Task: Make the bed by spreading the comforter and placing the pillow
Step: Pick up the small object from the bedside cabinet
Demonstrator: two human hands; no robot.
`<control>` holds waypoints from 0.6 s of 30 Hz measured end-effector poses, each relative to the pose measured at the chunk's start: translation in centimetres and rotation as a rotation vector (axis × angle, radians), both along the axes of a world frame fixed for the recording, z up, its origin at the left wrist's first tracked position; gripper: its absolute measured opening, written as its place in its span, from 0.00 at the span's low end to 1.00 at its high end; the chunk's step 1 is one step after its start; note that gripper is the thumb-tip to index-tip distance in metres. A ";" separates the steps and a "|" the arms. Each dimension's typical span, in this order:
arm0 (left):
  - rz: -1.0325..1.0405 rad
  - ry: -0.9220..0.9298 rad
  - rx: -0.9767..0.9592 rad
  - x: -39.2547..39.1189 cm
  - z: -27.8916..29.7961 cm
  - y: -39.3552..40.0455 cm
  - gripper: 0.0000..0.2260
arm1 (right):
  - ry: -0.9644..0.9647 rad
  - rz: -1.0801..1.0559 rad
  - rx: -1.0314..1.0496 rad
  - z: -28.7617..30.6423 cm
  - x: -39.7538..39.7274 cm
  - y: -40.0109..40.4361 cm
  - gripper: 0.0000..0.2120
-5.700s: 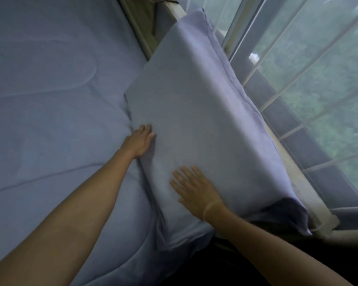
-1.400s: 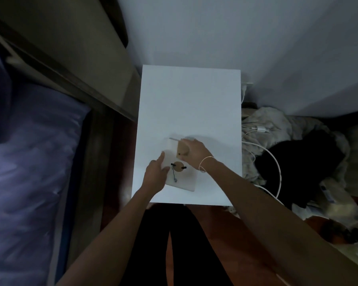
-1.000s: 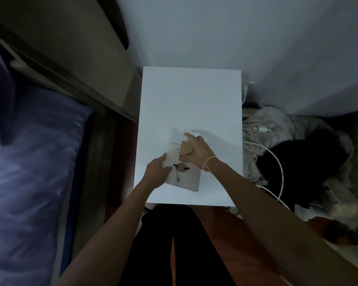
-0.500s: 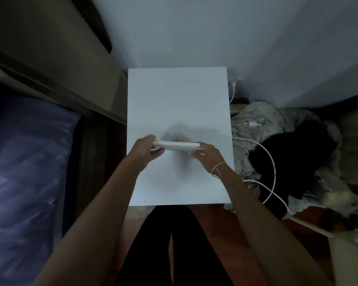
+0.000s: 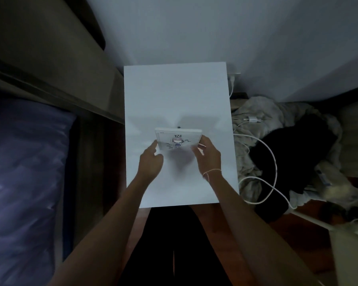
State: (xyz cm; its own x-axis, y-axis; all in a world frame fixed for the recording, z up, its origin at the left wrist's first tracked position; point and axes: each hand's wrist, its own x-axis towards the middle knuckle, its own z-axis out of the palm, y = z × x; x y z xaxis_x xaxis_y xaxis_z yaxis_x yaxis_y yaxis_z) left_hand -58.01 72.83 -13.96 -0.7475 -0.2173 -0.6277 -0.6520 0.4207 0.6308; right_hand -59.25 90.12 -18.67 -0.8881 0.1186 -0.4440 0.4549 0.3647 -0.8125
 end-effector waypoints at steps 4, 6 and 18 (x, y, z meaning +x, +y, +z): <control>-0.062 -0.003 0.001 0.7 -0.1 0.6 0.32 | 0.035 -0.086 0.134 0.1 2.3 -2.4 0.23; -0.076 0.016 -0.008 0.7 -0.3 0.4 0.33 | -0.003 -0.104 0.142 0.1 2.5 -3.5 0.26; -0.100 0.202 -0.053 -15.1 -2.0 -3.0 0.29 | 0.160 -0.051 0.172 -1.8 -15.1 -7.1 0.25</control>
State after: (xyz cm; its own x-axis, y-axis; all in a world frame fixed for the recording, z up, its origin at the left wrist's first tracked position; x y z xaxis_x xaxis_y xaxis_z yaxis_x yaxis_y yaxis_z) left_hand -73.12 69.87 -15.92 -0.8765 -0.1641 -0.4526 -0.4677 0.5129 0.7199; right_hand -74.34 83.06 -20.50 -0.9366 0.2266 -0.2673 0.3464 0.4840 -0.8036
